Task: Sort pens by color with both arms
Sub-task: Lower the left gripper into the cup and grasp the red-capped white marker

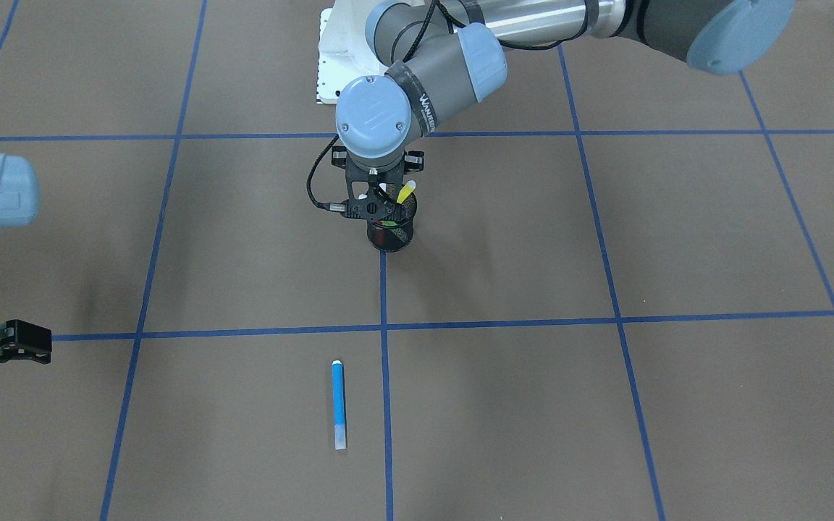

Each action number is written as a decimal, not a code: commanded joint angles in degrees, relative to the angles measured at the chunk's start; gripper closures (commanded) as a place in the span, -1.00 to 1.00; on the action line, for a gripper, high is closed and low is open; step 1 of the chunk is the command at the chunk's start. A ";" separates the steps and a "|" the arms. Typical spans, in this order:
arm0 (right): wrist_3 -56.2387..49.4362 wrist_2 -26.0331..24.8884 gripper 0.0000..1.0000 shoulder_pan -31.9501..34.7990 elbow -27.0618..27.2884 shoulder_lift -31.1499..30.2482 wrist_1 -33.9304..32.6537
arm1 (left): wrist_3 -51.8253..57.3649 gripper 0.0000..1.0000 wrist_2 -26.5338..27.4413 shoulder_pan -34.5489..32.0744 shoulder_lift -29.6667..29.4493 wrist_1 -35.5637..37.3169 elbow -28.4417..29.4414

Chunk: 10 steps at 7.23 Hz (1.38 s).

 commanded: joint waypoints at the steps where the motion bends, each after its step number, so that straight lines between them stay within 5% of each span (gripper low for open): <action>1: -0.01 0.00 -0.98 -0.01 0.03 0.00 0.10 | 0.14 0.77 0.04 -0.06 0.03 0.03 -0.27; 5: 0.08 0.00 -0.99 -0.01 0.12 0.27 0.10 | -0.04 0.89 0.04 -0.14 0.12 1.17 -4.39; 10: 0.08 -0.09 -0.99 -0.01 0.12 0.44 0.10 | 0.05 0.99 0.04 -0.58 3.01 9.34 -19.05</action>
